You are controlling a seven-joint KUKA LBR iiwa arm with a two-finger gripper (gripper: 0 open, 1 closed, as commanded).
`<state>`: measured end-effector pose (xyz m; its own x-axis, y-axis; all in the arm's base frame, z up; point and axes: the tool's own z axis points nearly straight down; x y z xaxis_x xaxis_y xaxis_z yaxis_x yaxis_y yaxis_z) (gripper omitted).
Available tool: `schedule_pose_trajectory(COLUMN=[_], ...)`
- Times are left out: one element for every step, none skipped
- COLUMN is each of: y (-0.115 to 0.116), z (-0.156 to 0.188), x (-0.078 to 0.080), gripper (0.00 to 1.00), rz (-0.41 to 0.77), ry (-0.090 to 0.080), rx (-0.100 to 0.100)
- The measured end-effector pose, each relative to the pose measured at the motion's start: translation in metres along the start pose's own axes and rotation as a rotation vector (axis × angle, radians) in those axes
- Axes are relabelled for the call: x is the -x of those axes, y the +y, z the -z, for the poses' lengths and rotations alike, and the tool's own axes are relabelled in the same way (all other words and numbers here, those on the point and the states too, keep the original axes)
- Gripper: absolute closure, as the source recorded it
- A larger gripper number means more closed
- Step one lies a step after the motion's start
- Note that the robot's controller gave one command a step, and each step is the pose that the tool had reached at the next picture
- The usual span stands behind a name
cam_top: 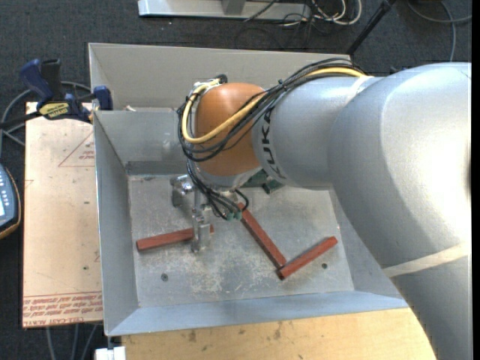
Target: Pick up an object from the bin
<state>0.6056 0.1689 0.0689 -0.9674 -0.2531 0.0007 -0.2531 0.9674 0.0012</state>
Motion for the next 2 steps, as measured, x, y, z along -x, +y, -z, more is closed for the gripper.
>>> schedule_pose_trajectory(y=[0.0004, 0.0], z=[0.0003, 0.0011], x=[0.0007, 0.0012], gripper=[0.0, 1.0], rz=[-0.001, -0.002], ry=[-0.003, -0.004], rx=[0.0, 0.0])
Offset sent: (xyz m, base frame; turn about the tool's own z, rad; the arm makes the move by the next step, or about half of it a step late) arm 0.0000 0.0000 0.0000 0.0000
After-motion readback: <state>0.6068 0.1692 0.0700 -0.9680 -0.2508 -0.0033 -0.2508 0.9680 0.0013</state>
